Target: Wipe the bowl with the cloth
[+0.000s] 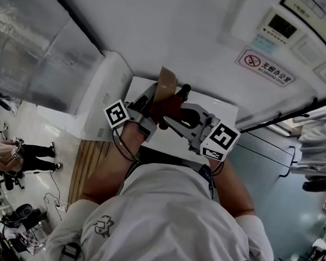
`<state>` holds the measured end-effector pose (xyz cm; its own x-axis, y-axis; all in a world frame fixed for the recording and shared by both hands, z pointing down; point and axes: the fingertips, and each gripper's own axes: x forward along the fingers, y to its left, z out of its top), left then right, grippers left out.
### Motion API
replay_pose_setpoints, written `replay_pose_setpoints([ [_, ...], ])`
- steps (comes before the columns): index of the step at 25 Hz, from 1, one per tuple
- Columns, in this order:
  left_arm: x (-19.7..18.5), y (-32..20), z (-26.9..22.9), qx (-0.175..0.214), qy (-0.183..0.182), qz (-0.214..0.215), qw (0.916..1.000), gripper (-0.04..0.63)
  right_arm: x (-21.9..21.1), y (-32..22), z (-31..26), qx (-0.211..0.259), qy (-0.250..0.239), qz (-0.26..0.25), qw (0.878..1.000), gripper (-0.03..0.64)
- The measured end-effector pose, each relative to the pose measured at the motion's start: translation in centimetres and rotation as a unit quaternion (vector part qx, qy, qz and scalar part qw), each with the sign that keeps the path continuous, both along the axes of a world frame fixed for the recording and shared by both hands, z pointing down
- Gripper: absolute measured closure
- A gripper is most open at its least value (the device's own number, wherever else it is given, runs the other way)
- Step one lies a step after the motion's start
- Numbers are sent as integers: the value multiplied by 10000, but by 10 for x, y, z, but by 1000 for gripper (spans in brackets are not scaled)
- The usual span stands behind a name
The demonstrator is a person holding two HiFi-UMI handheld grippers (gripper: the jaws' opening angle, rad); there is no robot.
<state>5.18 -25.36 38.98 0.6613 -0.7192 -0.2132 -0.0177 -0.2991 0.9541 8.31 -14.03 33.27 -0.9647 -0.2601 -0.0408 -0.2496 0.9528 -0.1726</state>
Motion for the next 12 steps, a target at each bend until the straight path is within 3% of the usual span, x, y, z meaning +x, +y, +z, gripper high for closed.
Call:
replay_pose_setpoints([
  [6, 1, 14, 18, -169, -126, 146, 9997, 571, 20, -13, -30, 373, -267, 466, 9979, 529],
  [12, 11, 28, 17, -52, -207, 435, 9988, 571, 39, -34, -44, 430, -348, 819, 9951, 529],
])
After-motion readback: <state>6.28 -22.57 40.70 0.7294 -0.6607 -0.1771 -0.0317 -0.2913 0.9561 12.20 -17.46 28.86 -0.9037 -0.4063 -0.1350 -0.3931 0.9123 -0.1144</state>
